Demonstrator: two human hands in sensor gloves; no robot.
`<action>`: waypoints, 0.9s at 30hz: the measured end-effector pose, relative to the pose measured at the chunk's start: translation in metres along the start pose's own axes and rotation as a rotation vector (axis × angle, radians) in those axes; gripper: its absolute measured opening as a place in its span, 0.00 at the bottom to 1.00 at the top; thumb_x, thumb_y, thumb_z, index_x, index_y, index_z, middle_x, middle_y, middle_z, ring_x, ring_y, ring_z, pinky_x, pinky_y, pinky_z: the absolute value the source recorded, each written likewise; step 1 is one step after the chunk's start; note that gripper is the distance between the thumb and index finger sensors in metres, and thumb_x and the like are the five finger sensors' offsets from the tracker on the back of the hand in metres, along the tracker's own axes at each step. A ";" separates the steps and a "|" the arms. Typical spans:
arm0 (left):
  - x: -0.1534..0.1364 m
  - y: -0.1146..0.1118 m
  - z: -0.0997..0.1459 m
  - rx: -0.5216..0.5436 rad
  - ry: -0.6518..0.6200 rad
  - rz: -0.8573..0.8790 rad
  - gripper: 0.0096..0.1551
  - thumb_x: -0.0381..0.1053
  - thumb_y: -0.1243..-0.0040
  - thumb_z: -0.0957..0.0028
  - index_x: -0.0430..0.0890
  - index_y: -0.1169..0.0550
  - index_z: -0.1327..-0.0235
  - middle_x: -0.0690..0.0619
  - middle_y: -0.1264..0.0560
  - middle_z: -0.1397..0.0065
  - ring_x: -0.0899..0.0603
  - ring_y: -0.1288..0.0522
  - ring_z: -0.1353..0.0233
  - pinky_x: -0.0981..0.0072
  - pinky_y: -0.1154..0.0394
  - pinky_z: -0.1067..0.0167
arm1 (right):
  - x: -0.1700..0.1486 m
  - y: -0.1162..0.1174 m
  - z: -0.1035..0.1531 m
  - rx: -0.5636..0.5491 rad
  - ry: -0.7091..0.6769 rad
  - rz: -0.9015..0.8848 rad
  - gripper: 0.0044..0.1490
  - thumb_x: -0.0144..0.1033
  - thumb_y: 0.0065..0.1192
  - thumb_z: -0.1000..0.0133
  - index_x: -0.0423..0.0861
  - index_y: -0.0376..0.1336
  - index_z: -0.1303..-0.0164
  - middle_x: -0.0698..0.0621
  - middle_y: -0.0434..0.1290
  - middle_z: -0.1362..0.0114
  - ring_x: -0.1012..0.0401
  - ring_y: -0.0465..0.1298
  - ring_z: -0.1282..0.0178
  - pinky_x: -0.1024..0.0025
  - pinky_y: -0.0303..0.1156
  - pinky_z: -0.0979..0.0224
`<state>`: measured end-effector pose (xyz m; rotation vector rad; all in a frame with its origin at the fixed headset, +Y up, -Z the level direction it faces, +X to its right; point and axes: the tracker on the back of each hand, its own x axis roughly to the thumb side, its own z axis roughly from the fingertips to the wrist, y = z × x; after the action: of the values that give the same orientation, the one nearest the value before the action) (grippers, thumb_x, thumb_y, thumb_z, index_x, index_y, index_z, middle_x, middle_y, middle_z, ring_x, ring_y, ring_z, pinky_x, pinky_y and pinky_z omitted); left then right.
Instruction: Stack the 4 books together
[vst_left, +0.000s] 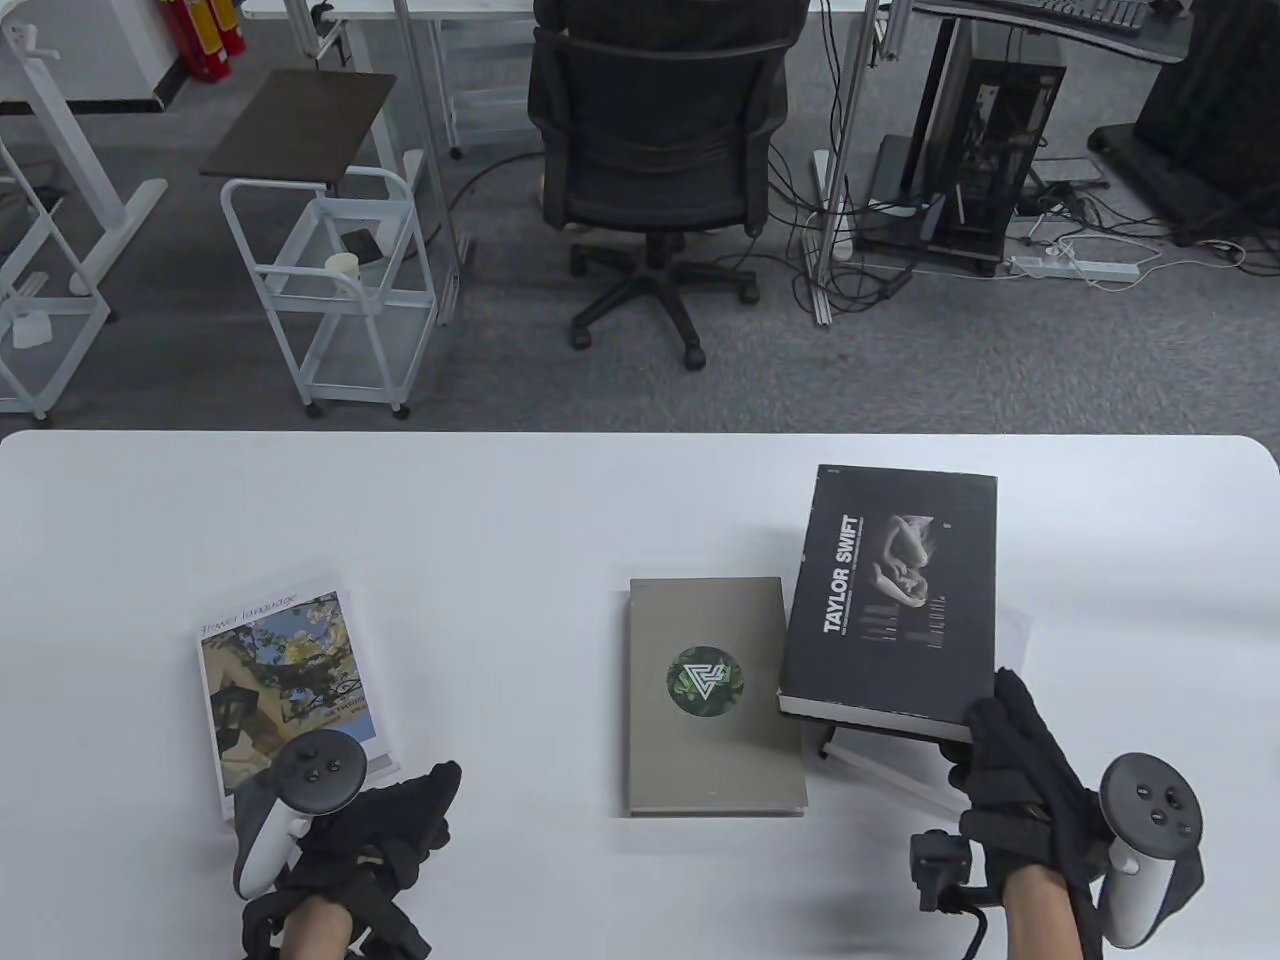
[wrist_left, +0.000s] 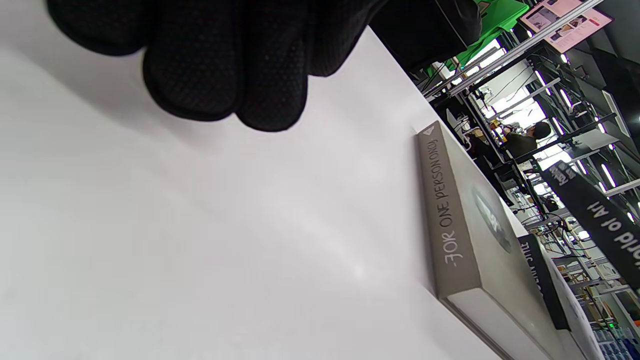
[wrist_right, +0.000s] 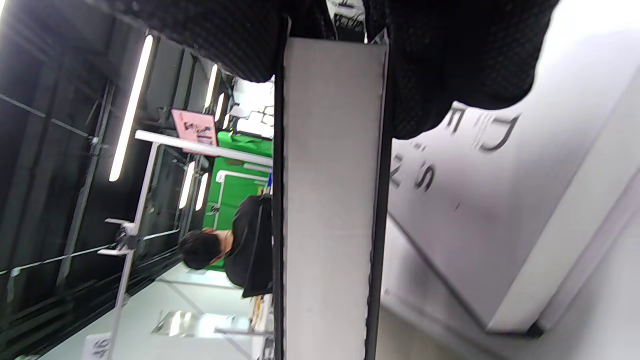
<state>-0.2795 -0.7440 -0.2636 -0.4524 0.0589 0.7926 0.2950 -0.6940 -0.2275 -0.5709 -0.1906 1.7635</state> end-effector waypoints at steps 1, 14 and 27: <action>0.000 0.000 0.000 -0.002 0.001 0.001 0.51 0.74 0.63 0.51 0.37 0.27 0.34 0.40 0.19 0.41 0.33 0.18 0.44 0.36 0.27 0.44 | -0.003 -0.003 -0.001 -0.011 0.016 0.004 0.35 0.38 0.54 0.31 0.37 0.53 0.16 0.21 0.59 0.27 0.38 0.77 0.39 0.46 0.77 0.36; -0.001 -0.003 -0.001 -0.035 0.024 0.004 0.51 0.74 0.62 0.51 0.37 0.27 0.33 0.39 0.19 0.40 0.33 0.19 0.43 0.35 0.28 0.43 | -0.037 -0.017 -0.001 -0.084 0.147 0.013 0.35 0.38 0.52 0.30 0.37 0.52 0.16 0.21 0.60 0.27 0.37 0.77 0.41 0.49 0.78 0.39; -0.001 -0.005 -0.002 -0.058 0.033 0.008 0.50 0.73 0.62 0.50 0.37 0.28 0.32 0.39 0.20 0.39 0.32 0.19 0.42 0.35 0.28 0.43 | -0.038 -0.009 0.002 -0.042 0.188 0.342 0.36 0.43 0.48 0.29 0.37 0.52 0.15 0.27 0.64 0.26 0.48 0.80 0.50 0.64 0.78 0.50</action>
<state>-0.2765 -0.7483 -0.2637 -0.5211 0.0688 0.7961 0.3084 -0.7271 -0.2115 -0.8334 0.0030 2.0238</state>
